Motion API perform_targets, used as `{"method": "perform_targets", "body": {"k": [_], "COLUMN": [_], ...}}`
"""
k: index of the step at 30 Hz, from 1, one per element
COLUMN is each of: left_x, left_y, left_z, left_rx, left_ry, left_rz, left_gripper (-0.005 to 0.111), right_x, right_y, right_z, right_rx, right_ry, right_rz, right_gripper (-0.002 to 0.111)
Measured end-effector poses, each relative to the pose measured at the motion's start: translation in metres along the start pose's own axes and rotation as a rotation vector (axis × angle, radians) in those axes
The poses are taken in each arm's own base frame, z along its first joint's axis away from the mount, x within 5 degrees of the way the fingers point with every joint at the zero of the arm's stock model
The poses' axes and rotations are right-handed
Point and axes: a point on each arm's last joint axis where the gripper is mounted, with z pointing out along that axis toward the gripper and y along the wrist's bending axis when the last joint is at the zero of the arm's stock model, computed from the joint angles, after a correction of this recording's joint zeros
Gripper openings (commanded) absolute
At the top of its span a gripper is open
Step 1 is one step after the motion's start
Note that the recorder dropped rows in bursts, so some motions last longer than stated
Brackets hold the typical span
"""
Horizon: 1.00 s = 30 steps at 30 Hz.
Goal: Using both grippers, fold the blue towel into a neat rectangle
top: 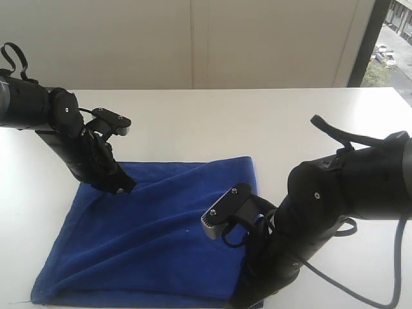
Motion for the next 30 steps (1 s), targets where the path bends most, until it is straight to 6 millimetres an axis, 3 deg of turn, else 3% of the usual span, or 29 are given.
{"method": "perform_targets", "body": {"k": [8, 16, 23, 30], "left_x": [0.0, 0.0, -0.008, -0.01], "left_y": [0.0, 0.0, 0.001, 0.003], "left_z": [0.0, -0.001, -0.023, -0.027], "left_rx": [0.0, -0.001, -0.033, -0.055], "left_ry": [0.0, -0.003, -0.078, -0.095], "left_rz": [-0.002, -0.001, 0.021, 0.046], "left_gripper": [0.0, 0.0, 0.0, 0.0], "right_x": [-0.001, -0.001, -0.001, -0.001], "right_y": [0.0, 0.0, 0.0, 0.0], "right_z": [0.0, 0.0, 0.0, 0.0], "right_rx": [0.001, 0.0, 0.001, 0.0], "right_ry": [-0.01, -0.01, -0.012, -0.012], "right_rz": [0.004, 0.006, 0.006, 0.008], "right_gripper": [0.0, 0.0, 0.0, 0.0]}}
